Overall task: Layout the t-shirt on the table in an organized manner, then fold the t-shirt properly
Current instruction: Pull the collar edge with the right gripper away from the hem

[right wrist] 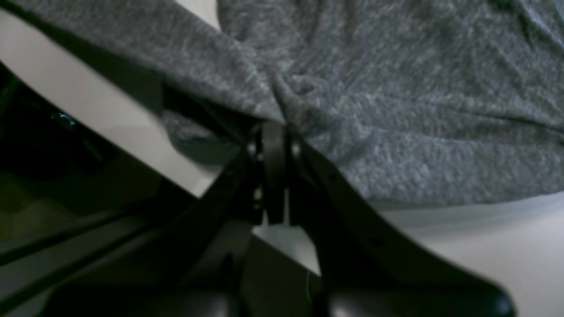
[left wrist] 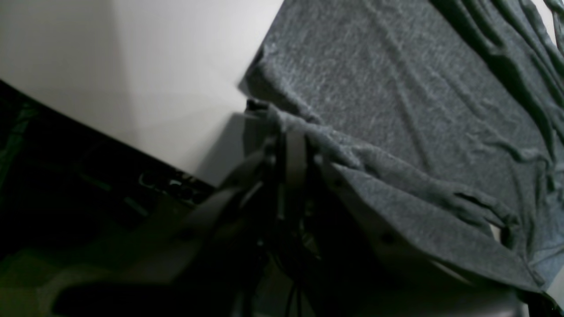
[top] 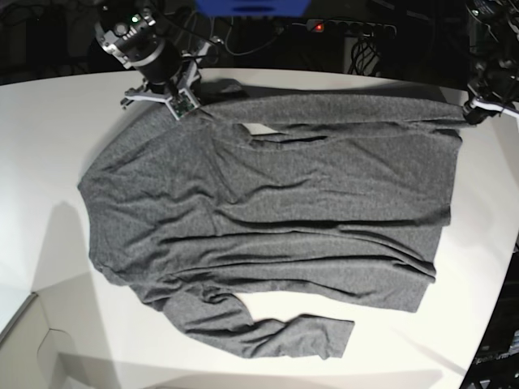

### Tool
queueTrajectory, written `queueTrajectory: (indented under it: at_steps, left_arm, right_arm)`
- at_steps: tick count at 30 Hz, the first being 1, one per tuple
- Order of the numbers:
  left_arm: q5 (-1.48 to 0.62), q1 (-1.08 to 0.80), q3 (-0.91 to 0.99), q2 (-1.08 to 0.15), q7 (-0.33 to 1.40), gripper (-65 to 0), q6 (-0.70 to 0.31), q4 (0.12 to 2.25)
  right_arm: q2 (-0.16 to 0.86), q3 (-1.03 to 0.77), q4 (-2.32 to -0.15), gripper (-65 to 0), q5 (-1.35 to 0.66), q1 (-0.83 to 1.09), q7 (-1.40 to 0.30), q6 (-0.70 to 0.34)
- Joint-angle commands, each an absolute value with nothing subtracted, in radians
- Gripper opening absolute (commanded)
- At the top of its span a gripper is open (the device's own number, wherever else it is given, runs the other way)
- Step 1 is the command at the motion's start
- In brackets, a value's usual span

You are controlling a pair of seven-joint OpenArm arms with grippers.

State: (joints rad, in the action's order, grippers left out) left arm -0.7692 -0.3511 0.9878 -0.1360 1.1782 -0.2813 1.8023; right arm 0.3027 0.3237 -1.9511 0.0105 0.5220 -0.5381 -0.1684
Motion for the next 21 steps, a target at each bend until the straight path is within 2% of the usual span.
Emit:
queueTrajectory:
  at_steps: [1, 3, 7, 9, 21]
  left_arm:
    - [-0.785, -0.352, 0.993, -0.154, 1.164, -64.9, -0.282, 1.817]
    - [-0.785, -0.352, 0.993, -0.154, 1.164, -64.9, -0.282, 1.817]
    - [-0.785, -0.352, 0.993, -0.154, 1.161, -64.9, -0.282, 1.816]
    - [-0.783, -0.352, 0.993, -0.154, 1.159, -64.9, -0.282, 1.816]
    - [-0.687, -0.352, 0.995, -0.156, 1.153, -64.9, -0.283, 1.787]
  right_arm:
    - [0.309, 0.323, -1.965, -65.0, 0.005, 0.522, -0.518, -0.171]
    - [0.314, 0.323, -1.954, -63.4, 0.005, 0.519, -0.519, -0.171]
    - [0.340, 0.329, -1.933, -53.7, 0.005, 0.515, -0.518, -0.171]
    - [0.361, 0.331, -1.936, -51.5, 0.005, 0.515, -0.516, -0.171]
    - [0.364, 0.325, -1.939, -51.4, 0.005, 0.515, -0.516, -0.171]
